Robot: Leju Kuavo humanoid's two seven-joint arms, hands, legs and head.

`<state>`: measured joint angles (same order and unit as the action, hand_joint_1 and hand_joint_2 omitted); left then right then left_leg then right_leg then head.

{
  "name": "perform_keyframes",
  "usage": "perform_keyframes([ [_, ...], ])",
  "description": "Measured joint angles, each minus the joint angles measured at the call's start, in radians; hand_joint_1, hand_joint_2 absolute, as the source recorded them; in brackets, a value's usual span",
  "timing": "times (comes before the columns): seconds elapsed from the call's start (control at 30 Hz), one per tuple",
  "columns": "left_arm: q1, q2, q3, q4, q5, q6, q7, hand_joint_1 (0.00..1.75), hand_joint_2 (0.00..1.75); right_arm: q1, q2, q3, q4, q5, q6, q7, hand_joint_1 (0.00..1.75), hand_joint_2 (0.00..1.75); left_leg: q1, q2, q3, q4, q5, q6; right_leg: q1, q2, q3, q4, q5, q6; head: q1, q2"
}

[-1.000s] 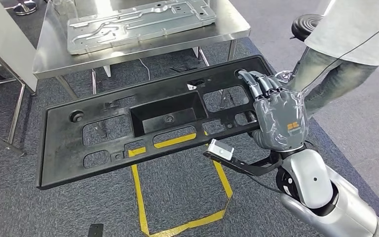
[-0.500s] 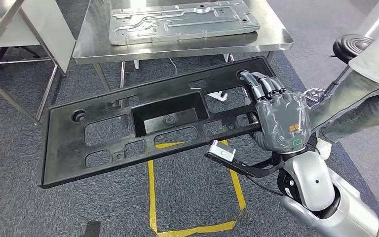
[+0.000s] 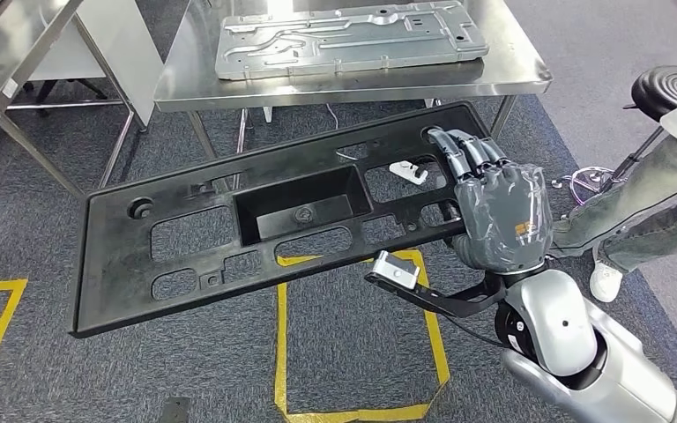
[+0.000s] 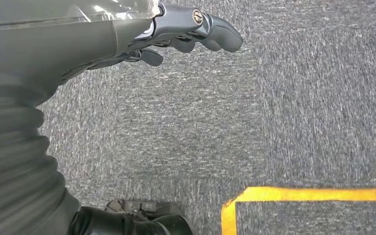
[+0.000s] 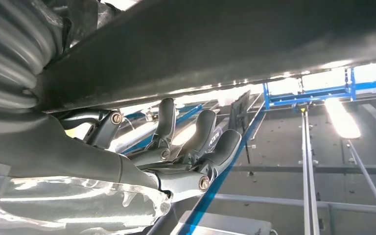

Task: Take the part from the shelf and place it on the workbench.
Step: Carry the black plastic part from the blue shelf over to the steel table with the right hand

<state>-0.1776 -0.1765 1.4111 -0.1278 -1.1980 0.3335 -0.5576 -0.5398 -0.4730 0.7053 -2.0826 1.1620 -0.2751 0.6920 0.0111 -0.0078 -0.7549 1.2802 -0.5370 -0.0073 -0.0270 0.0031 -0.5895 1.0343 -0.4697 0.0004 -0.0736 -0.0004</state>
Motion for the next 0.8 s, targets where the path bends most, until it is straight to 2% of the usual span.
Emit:
perform_keyframes([
  [0.07, 0.000, 0.001, 0.000, 0.000, -0.003, -0.001, -0.002, 0.00, 1.75, 0.001, 0.000, 0.000, 0.000, 0.000, 0.000, 0.000, 1.75, 1.75, 0.000, 0.005, 0.064, -0.127, 0.063, 0.006, -0.001, -0.003, 0.009, 0.000, -0.006, 0.006, 0.000, 0.000],
  [0.13, -0.003, 0.002, 0.000, 0.000, -0.006, 0.000, -0.003, 0.00, 1.75, 0.001, 0.000, 0.000, -0.001, 0.000, 0.001, 0.000, 1.75, 1.75, -0.006, 0.010, 0.119, -0.230, 0.085, 0.017, 0.001, -0.006, 0.017, -0.002, -0.013, 0.017, 0.000, 0.000],
  [0.23, -0.003, 0.003, 0.000, 0.000, -0.006, 0.002, -0.004, 0.00, 1.75, 0.002, 0.000, 0.000, -0.001, 0.001, 0.002, 0.000, 1.75, 1.75, -0.011, 0.008, 0.142, -0.264, 0.077, 0.035, 0.001, -0.009, 0.026, 0.003, -0.005, 0.038, 0.002, 0.000],
  [0.3, -0.001, 0.004, 0.000, 0.000, -0.007, 0.001, -0.004, 0.00, 1.75, 0.002, 0.000, 0.000, -0.002, 0.002, 0.002, 0.000, 1.75, 1.75, -0.009, 0.005, 0.164, -0.275, 0.074, 0.048, -0.001, -0.008, 0.018, 0.037, -0.014, 0.047, 0.003, 0.000],
  [0.33, -0.002, 0.004, 0.000, 0.000, -0.007, 0.000, -0.004, 0.00, 1.75, 0.001, 0.000, 0.000, -0.002, 0.002, 0.002, 0.000, 1.75, 1.75, -0.009, 0.004, 0.174, -0.278, 0.071, 0.054, -0.002, -0.008, -0.002, 0.077, -0.033, 0.048, 0.006, 0.000],
  [0.4, -0.003, 0.004, 0.000, 0.000, -0.008, -0.003, -0.005, 0.00, 1.75, 0.001, 0.000, 0.000, -0.003, 0.002, 0.004, 0.000, 1.75, 1.75, -0.010, 0.002, 0.183, -0.278, 0.062, 0.061, 0.000, -0.006, -0.074, 0.196, -0.082, 0.050, 0.009, 0.000],
  [0.43, -0.002, 0.004, 0.000, 0.000, -0.008, -0.005, -0.005, 0.00, 1.75, 0.003, 0.000, 0.000, -0.003, 0.002, 0.006, 0.000, 1.75, 1.75, -0.011, 0.000, 0.188, -0.277, 0.057, 0.063, 0.001, -0.006, -0.111, 0.246, -0.096, 0.050, 0.011, 0.000],
  [0.47, 0.000, 0.004, 0.000, 0.000, -0.009, -0.006, -0.005, 0.00, 1.75, 0.004, 0.000, 0.000, -0.003, 0.002, 0.008, 0.000, 1.75, 1.75, -0.012, -0.001, 0.195, -0.277, 0.050, 0.063, 0.001, -0.006, -0.136, 0.269, -0.094, 0.051, 0.011, 0.000],
  [0.5, 0.001, 0.004, 0.000, 0.000, -0.009, -0.006, -0.005, 0.00, 1.75, 0.005, 0.000, 0.000, -0.003, 0.002, 0.009, 0.000, 1.75, 1.75, -0.012, -0.003, 0.204, -0.276, 0.043, 0.062, 0.001, -0.006, -0.144, 0.257, -0.074, 0.051, 0.011, 0.000],
  [0.57, 0.003, 0.003, 0.000, 0.000, -0.009, -0.007, -0.005, 0.00, 1.75, 0.006, 0.000, 0.000, -0.002, 0.002, 0.010, 0.000, 1.75, 1.75, -0.013, -0.008, 0.226, -0.276, 0.024, 0.057, 0.002, -0.006, -0.112, 0.142, 0.011, 0.046, 0.011, 0.000],
  [0.6, 0.003, 0.003, 0.000, 0.000, -0.009, -0.007, -0.006, 0.00, 1.75, 0.005, 0.000, 0.000, -0.002, 0.002, 0.010, 0.000, 1.75, 1.75, -0.013, -0.010, 0.236, -0.275, 0.015, 0.052, 0.004, -0.005, -0.094, 0.082, 0.040, 0.043, 0.011, 0.000],
  [0.63, 0.002, 0.003, 0.000, 0.000, -0.010, -0.008, -0.006, 0.00, 1.75, 0.005, 0.000, 0.000, -0.003, 0.001, 0.010, 0.000, 1.75, 1.75, -0.014, -0.011, 0.242, -0.275, 0.007, 0.047, 0.007, -0.005, -0.078, 0.037, 0.056, 0.037, 0.011, 0.000],
  [0.67, 0.001, 0.002, 0.000, 0.000, -0.011, -0.007, -0.006, 0.00, 1.75, 0.005, -0.001, 0.000, -0.003, 0.001, 0.011, 0.000, 1.75, 1.75, -0.014, -0.011, 0.244, -0.277, 0.001, 0.041, 0.010, -0.004, -0.071, 0.014, 0.059, 0.031, 0.011, 0.000],
  [0.73, 0.000, 0.003, 0.000, 0.000, -0.014, -0.005, -0.005, 0.00, 1.75, 0.004, -0.001, 0.000, -0.003, -0.001, 0.013, 0.001, 1.75, 1.75, -0.016, -0.012, 0.253, -0.277, -0.003, 0.031, 0.011, -0.003, -0.059, 0.003, 0.047, 0.018, 0.012, 0.000],
  [0.8, -0.001, 0.003, 0.000, 0.000, -0.017, -0.003, -0.005, 0.00, 1.75, 0.003, -0.002, 0.000, -0.003, -0.001, 0.016, 0.001, 1.75, 1.75, -0.014, -0.009, 0.241, -0.236, 0.000, 0.022, 0.008, -0.004, -0.039, -0.005, 0.039, 0.005, 0.011, 0.000],
])
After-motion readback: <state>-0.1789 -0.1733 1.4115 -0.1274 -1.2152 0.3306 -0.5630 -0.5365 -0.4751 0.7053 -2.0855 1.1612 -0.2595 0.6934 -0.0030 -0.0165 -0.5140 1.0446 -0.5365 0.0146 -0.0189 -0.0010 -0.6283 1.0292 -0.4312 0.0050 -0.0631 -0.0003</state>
